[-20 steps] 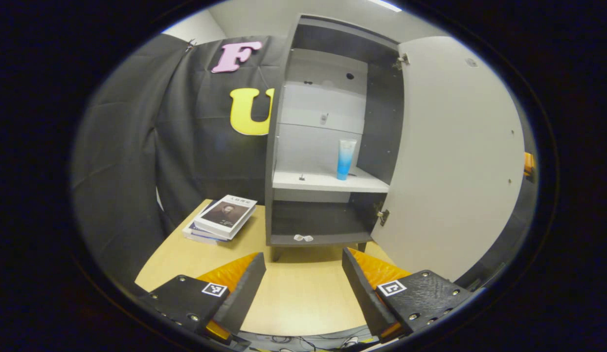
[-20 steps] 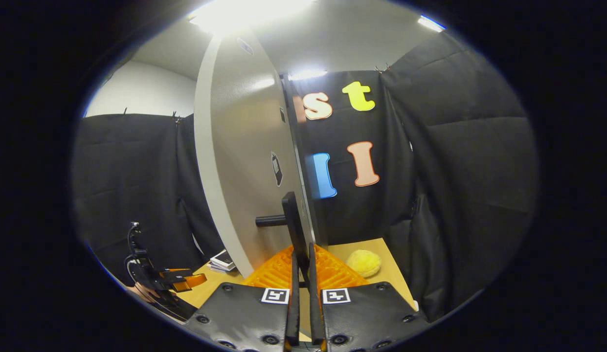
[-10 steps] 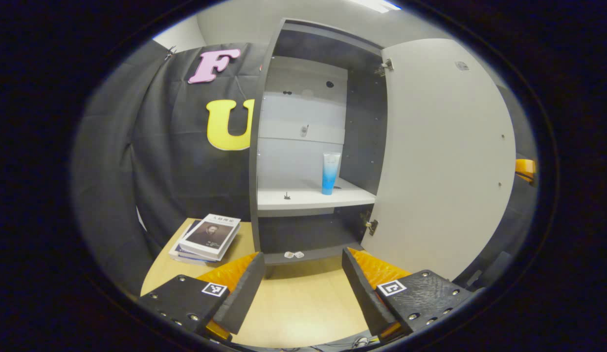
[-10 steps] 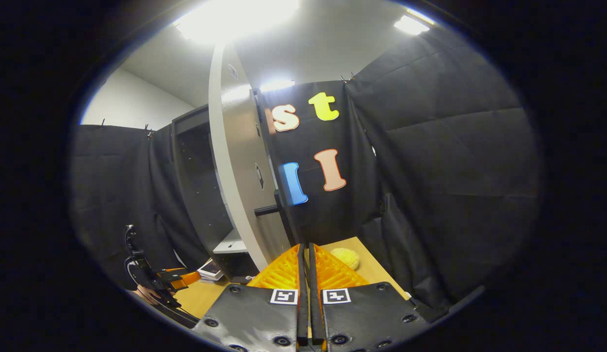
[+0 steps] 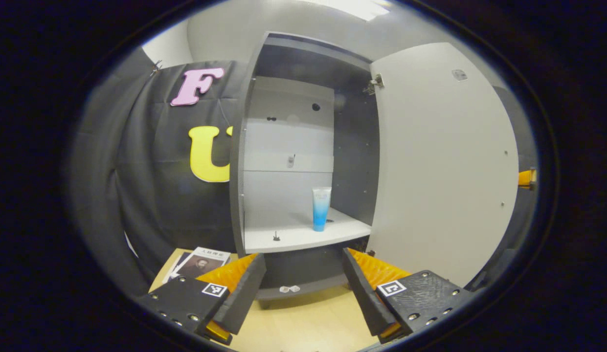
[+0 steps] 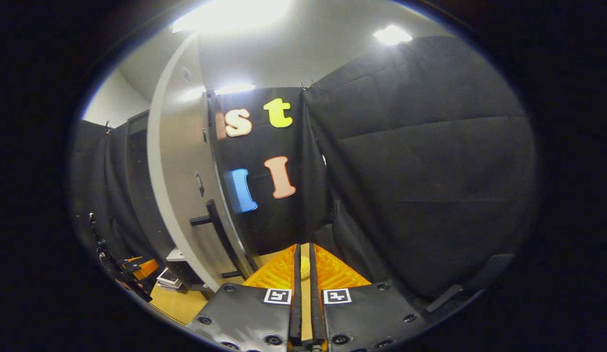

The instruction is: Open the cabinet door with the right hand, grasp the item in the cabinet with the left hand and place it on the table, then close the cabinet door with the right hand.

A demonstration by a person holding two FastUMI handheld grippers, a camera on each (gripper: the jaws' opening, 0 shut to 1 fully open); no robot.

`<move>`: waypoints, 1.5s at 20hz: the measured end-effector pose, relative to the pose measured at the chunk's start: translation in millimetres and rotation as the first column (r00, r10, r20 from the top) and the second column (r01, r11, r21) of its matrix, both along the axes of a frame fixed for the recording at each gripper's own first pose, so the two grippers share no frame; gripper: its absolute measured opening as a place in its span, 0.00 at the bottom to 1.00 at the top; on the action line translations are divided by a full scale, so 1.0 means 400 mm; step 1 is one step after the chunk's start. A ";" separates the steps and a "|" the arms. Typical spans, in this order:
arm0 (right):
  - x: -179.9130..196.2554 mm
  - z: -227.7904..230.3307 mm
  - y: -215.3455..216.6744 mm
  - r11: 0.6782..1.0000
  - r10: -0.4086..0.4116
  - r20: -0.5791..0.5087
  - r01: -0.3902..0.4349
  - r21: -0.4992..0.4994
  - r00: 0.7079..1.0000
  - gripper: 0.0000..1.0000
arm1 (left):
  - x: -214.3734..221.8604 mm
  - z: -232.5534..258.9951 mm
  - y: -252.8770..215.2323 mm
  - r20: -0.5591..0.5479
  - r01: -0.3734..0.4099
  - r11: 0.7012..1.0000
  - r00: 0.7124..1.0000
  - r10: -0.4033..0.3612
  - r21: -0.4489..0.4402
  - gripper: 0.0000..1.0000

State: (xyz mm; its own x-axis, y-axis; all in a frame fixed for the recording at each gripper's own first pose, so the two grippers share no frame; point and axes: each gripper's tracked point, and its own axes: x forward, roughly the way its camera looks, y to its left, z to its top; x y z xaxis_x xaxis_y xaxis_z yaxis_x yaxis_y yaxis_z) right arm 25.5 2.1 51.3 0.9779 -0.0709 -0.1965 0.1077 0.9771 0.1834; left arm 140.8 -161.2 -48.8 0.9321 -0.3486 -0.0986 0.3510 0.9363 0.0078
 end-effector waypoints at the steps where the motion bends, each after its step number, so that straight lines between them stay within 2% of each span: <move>1: 0.028 -0.013 -0.022 1.000 -0.021 -0.005 0.021 -0.005 1.000 0.09 | 0.020 0.005 -0.016 0.010 -0.004 1.000 1.000 0.004 -0.001 0.94; 2: 0.049 -0.011 -0.042 0.999 -0.046 -0.003 0.046 0.002 0.999 0.00 | 0.037 0.011 -0.031 0.013 -0.007 1.000 1.000 0.007 -0.006 0.94; 3: 0.075 -0.010 -0.060 0.998 -0.068 0.001 0.068 0.013 0.998 0.08 | 0.057 0.015 -0.050 0.012 -0.006 1.000 1.000 0.006 -0.014 0.94; 6: 0.145 -0.012 -0.109 0.992 -0.124 0.025 0.124 0.027 0.992 0.08 | 0.133 0.032 -0.108 0.007 -0.008 1.000 1.000 0.008 -0.020 0.94; 7: 0.165 -0.016 -0.118 0.993 -0.114 0.032 0.114 0.029 0.993 0.08 | 0.160 0.037 -0.122 0.010 -0.018 1.000 1.000 0.018 -0.008 0.94; 8: 0.177 -0.024 -0.122 0.993 -0.112 0.032 0.111 0.028 0.993 0.17 | 0.188 0.045 -0.134 0.017 -0.027 1.000 0.999 0.027 0.004 0.94; 9: 0.197 -0.032 -0.146 0.992 -0.128 0.032 0.128 0.022 0.991 0.19 | 0.214 0.048 -0.151 0.024 -0.033 0.999 0.999 0.032 0.012 0.94; 10: 0.211 -0.039 -0.169 0.990 -0.139 0.036 0.138 0.019 0.990 0.20 | 0.240 0.052 -0.167 0.027 -0.036 0.999 0.999 0.035 0.016 0.94; 11: 0.225 -0.044 -0.182 0.990 -0.143 0.033 0.142 0.026 0.989 0.14 | 0.264 0.049 -0.183 0.026 -0.038 0.999 0.999 0.037 0.021 0.94; 12: 0.243 -0.055 -0.189 0.989 -0.143 0.022 0.142 0.035 0.989 0.20 | 0.287 0.050 -0.201 0.031 -0.037 0.999 0.999 0.037 0.028 0.94; 14: 0.268 -0.069 -0.209 0.989 -0.142 0.010 0.141 0.043 0.990 0.22 | 0.322 0.062 -0.221 0.060 -0.039 0.998 0.998 0.036 0.050 0.94; 16: 0.287 -0.076 -0.235 0.989 -0.144 0.010 0.144 0.037 0.989 0.32 | 0.359 0.058 -0.247 0.066 -0.041 0.997 0.997 0.036 0.067 0.95; 18: 0.311 -0.083 -0.253 0.990 -0.142 0.012 0.142 0.026 0.990 0.35 | 0.405 0.044 -0.273 0.058 -0.039 0.998 0.998 0.036 0.052 0.95; 20: 0.328 -0.092 -0.271 0.990 -0.139 0.010 0.139 0.014 0.990 0.73 | 0.434 0.026 -0.302 0.032 -0.034 0.999 0.999 0.034 0.004 0.94; 22: 0.341 -0.109 -0.303 0.988 -0.155 -0.007 0.155 0.004 0.988 0.99 | 0.453 -0.013 -0.316 -0.008 -0.040 0.999 0.999 0.040 -0.016 0.94; 27: 0.360 -0.148 -0.351 0.981 -0.188 -0.041 0.186 -0.060 0.981 0.98 | 0.516 -0.051 -0.349 -0.032 -0.065 0.998 0.997 0.065 -0.007 0.94; 30: 0.370 -0.163 -0.365 0.981 -0.191 -0.048 0.189 -0.034 0.980 0.98 | 0.562 -0.061 -0.353 -0.022 -0.090 0.996 0.996 0.090 -0.013 0.95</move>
